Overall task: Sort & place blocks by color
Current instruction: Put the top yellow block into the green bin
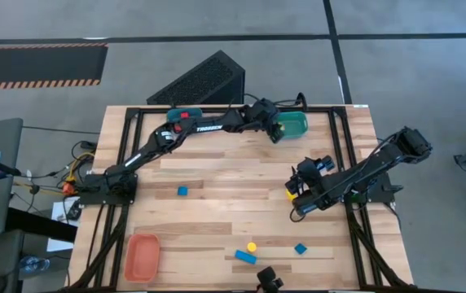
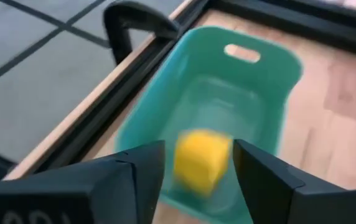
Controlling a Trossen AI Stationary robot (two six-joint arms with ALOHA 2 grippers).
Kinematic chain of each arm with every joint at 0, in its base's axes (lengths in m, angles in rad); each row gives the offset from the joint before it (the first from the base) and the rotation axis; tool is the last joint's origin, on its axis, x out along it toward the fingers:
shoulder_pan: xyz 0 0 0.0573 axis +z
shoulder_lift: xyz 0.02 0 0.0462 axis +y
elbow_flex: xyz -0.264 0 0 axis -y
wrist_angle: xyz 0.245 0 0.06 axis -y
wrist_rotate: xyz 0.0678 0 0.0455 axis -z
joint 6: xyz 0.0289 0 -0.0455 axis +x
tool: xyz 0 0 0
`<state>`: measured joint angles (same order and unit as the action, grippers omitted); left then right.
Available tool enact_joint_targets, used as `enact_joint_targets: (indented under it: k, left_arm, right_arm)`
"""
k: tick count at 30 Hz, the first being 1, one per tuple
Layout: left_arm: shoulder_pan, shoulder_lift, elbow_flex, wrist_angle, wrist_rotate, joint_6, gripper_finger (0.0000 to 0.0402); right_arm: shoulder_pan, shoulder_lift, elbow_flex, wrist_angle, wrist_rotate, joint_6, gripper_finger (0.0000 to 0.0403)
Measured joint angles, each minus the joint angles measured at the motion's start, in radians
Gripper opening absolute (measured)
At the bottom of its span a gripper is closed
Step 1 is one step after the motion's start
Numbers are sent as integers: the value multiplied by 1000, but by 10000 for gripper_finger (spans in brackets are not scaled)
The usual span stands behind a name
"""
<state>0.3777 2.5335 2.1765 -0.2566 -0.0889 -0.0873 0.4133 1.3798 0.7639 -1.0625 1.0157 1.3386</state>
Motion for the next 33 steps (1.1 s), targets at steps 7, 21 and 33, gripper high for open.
enact_joint_targets:
  k: [7,21,33]
  left_arm:
    - [-30,-43,-15,-111,-199,21,215]
    - [-143,-442,-659,356,-231,83,221]
    - [-163,-1038,-1522,817,-223,20,221]
  right_arm:
    - [-13,0,-5,-3,-50,-11,304]
    - [112,0,-180,73,-199,283,304]
    - [105,-1,-229,194,-207,310,304]
